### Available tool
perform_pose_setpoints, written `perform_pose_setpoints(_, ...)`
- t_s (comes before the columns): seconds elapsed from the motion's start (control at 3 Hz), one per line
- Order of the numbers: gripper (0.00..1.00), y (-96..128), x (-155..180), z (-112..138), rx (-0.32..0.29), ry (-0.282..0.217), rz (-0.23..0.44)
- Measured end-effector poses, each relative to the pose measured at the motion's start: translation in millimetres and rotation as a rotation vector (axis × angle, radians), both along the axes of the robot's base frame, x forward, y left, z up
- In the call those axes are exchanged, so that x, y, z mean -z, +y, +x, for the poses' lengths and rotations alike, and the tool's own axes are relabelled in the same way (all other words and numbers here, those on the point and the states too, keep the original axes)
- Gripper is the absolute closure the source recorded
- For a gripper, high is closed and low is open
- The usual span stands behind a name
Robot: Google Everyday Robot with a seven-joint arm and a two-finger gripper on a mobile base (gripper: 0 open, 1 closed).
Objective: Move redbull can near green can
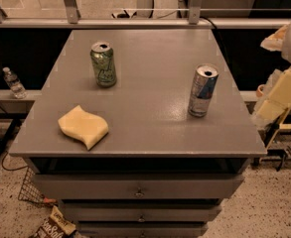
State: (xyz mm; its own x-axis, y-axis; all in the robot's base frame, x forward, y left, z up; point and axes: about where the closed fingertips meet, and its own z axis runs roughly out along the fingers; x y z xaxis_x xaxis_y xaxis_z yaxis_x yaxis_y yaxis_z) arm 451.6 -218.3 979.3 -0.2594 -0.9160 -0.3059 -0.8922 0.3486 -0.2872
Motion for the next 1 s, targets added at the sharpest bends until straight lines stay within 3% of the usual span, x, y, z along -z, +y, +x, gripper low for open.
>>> perform_pose_setpoints(0.67,0.0,4,35,52,0.109,-0.057,0.338)
perform_pose_setpoints(1.0,0.0,19,54,71,0.116,-0.033,0.455)
